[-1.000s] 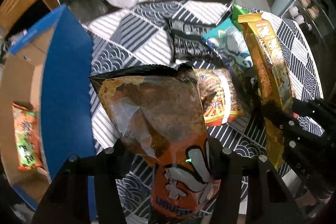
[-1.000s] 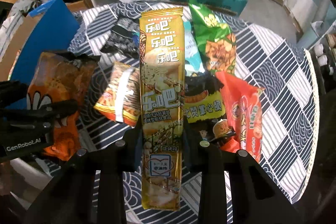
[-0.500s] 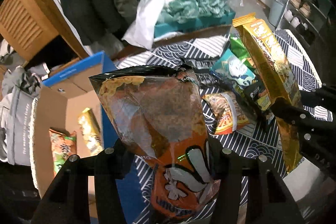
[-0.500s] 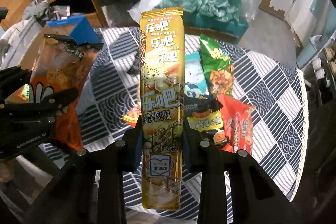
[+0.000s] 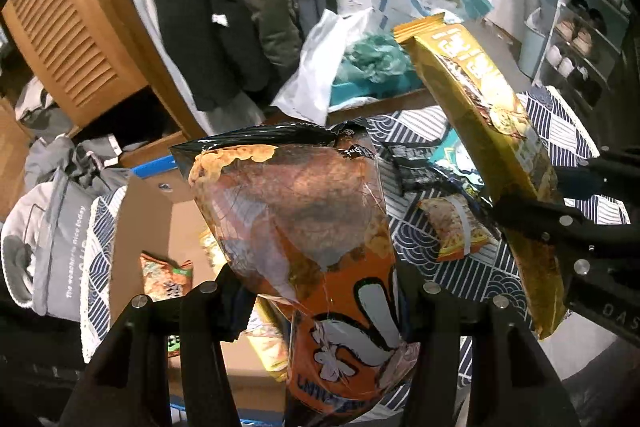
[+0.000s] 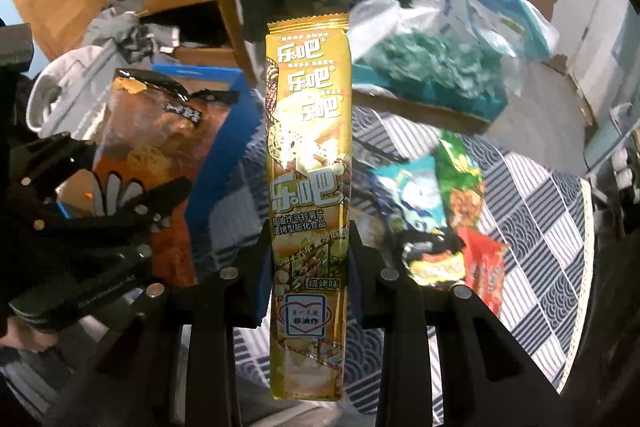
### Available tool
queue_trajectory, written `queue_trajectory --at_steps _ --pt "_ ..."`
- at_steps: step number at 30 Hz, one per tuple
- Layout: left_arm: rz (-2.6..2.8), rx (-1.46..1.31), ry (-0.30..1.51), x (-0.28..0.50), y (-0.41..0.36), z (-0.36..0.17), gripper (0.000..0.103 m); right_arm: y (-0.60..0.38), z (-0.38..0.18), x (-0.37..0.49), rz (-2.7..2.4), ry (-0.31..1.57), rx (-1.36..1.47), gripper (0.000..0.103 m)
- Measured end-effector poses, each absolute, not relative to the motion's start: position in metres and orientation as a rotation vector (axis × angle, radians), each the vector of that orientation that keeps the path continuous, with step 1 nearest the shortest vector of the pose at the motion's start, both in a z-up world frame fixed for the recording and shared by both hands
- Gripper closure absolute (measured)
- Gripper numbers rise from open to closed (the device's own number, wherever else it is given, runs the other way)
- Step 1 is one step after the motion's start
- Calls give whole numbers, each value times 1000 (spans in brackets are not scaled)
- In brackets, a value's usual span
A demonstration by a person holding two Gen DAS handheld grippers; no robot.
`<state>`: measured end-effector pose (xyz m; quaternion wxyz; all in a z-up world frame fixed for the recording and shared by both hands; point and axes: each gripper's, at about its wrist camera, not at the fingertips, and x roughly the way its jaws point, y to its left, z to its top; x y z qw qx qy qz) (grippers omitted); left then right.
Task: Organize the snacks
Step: 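Lift the orange bag with left tool while right tool carries the wafer stick to the box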
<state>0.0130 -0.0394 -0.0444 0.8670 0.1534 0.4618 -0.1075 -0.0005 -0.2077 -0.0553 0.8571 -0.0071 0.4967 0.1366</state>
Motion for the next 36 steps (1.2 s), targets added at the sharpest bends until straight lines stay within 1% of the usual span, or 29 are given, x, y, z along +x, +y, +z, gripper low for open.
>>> queue_trajectory --at_steps 14,27,36 --pt "-151 214 929 9 43 -25 47 -128 -35 22 398 1022 -33 74" --pt "3 115 940 20 133 -32 47 -43 -35 52 491 1045 -54 74" --pt "50 71 979 26 159 -47 47 -3 -53 64 521 1094 -52 74"
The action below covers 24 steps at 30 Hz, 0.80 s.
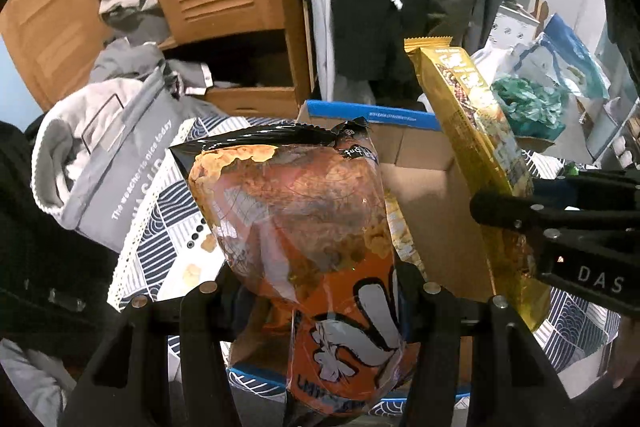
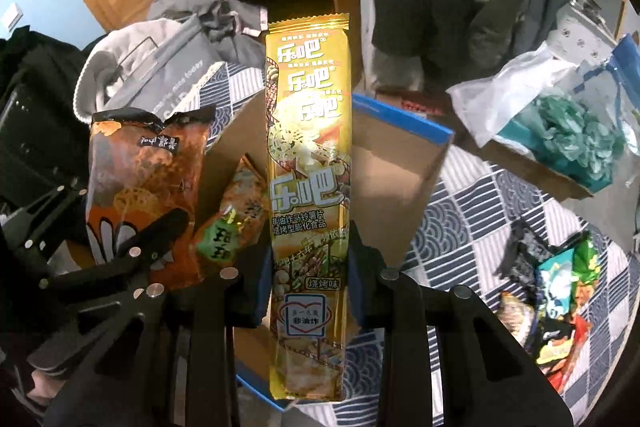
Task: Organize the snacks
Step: 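Lift the orange bag with left tool while right tool carries the wafer stick to the box, then open both tools to release the snacks into the box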
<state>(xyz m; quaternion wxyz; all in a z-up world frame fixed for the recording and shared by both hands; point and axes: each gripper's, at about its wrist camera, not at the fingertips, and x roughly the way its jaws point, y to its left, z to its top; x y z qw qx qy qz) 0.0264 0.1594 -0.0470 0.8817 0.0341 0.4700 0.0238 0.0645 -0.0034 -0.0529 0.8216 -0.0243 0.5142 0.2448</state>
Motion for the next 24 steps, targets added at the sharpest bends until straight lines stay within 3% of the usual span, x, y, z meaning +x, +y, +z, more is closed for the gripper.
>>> queue_trajectory --at_steps 12,13,17,19,22,24 --pt "86 80 1043 32 165 -64 46 13 -72 77 531 1167 -7 72" --pt "90 86 1048 33 164 -64 44 13 -72 77 532 1170 -6 66" --pt "104 116 1045 32 159 -64 36 14 -65 77 510 1146 -29 61" --pt "119 135 1027 31 158 -60 31 11 -60 76 499 1128 -42 49" --pt "130 154 995 28 155 -51 20 8 -54 72 479 1097 -77 44" --pt "123 151 989 27 154 -47 20 4 -52 70 471 1089 -95 41"
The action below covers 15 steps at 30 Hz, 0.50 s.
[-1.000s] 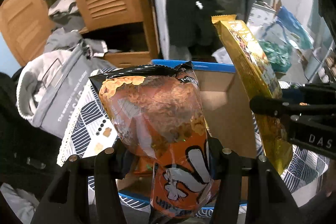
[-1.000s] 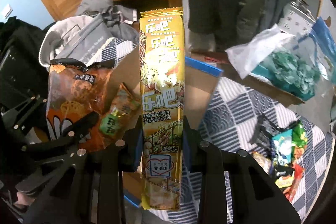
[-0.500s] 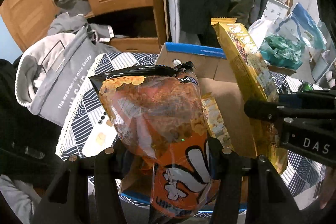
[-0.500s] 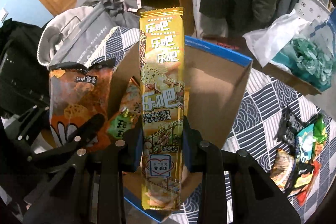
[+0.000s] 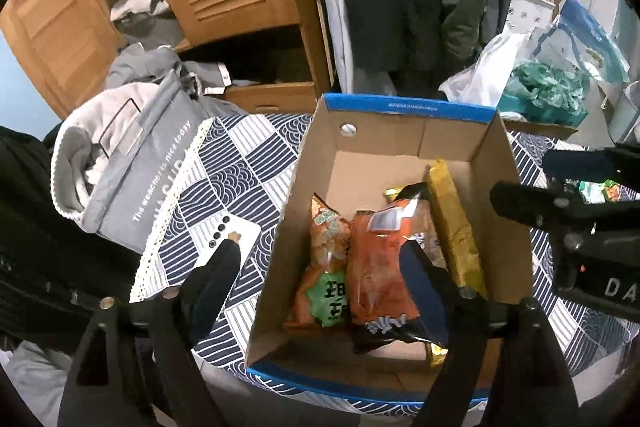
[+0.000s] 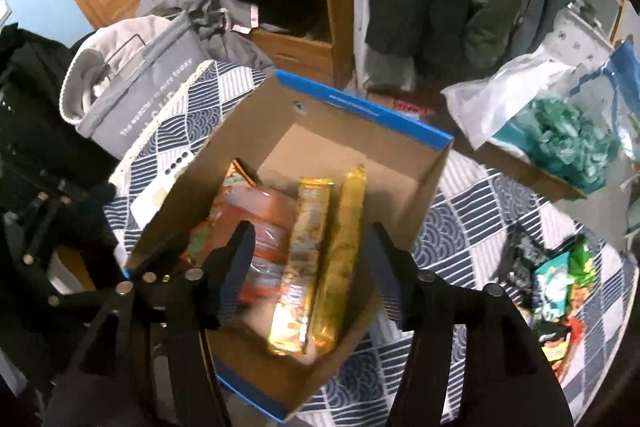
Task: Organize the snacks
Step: 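Open both tools to release the snacks into the box, then withdraw both open tools from the box over the snack pile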
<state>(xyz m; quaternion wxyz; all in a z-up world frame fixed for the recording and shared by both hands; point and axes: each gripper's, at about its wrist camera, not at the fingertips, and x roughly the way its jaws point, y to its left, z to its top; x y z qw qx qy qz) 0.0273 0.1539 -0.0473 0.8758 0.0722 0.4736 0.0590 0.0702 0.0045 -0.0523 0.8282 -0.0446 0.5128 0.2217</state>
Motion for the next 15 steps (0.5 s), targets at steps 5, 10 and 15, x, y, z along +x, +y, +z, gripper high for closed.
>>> queue_trajectory --at_steps 5,10,15 --pt "98 136 999 28 149 -44 20 -10 -53 65 445 1082 -120 40" --pt "67 132 1000 27 138 -41 20 -28 -54 59 416 1080 -128 40" --pt "33 130 1004 25 125 -40 20 -47 -52 52 386 1065 -146 38"
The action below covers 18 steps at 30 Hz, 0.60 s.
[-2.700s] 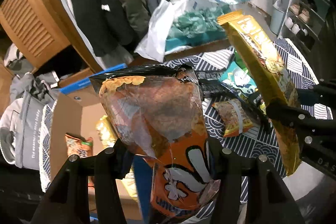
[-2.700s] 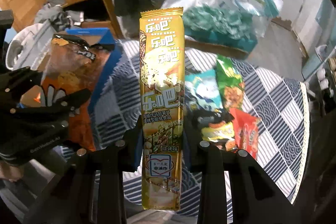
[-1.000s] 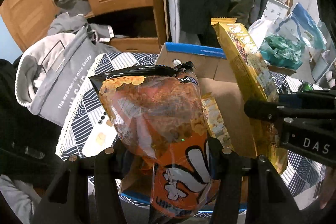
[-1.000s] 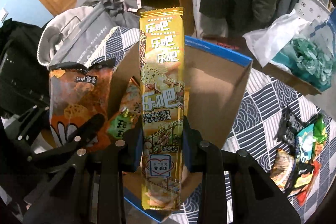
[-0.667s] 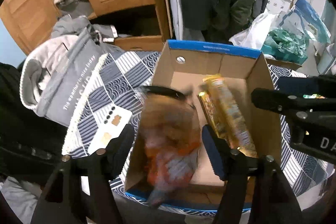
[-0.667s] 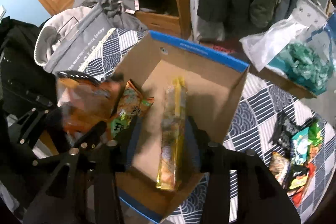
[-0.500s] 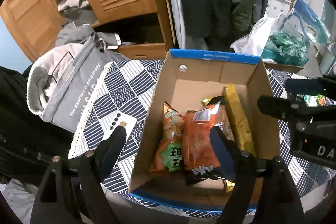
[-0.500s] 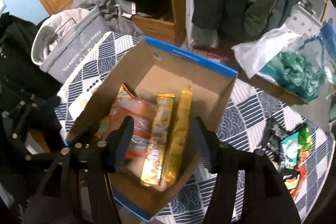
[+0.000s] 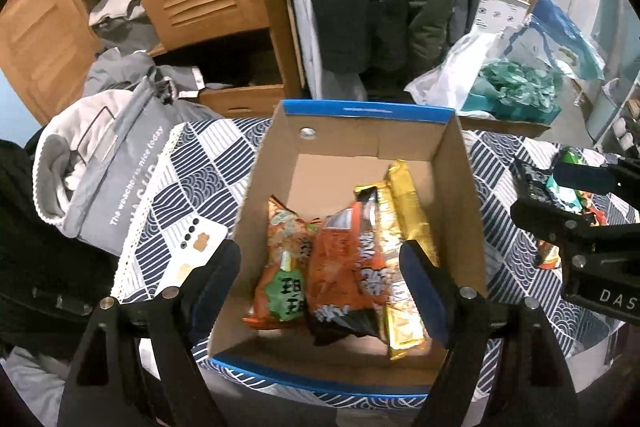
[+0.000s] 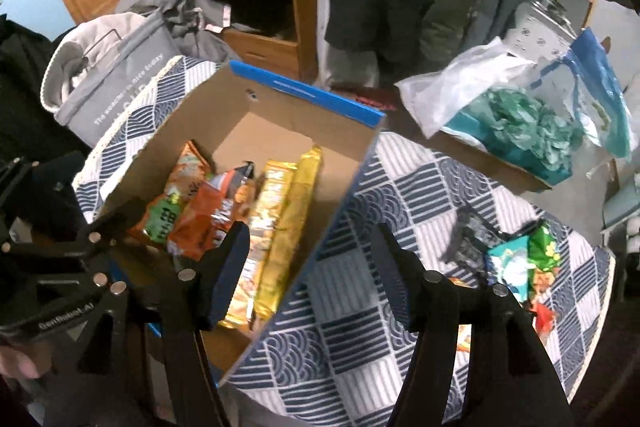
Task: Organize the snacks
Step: 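Withdraw both open tools from the box over the snack pile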
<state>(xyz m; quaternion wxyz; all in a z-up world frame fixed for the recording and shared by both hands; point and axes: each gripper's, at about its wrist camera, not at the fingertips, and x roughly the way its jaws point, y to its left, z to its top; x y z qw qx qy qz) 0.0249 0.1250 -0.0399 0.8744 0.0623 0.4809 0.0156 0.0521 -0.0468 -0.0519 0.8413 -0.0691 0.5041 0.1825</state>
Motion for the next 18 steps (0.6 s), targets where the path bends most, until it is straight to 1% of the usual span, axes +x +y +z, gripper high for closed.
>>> queue_trajectory --at_steps 3,9,13,18 --pt "12 131 1008 25 116 -40 20 -58 -51 47 370 1058 -156 36" --pt "-27 148 1021 24 95 -41 20 -80 -53 40 335 1056 -174 35" --pt "-51 161 1025 24 80 -41 20 -98 -57 36 310 1060 -180 30" --pt "-80 184 1028 24 59 -42 20 -122 -63 33 273 1065 -185 30"
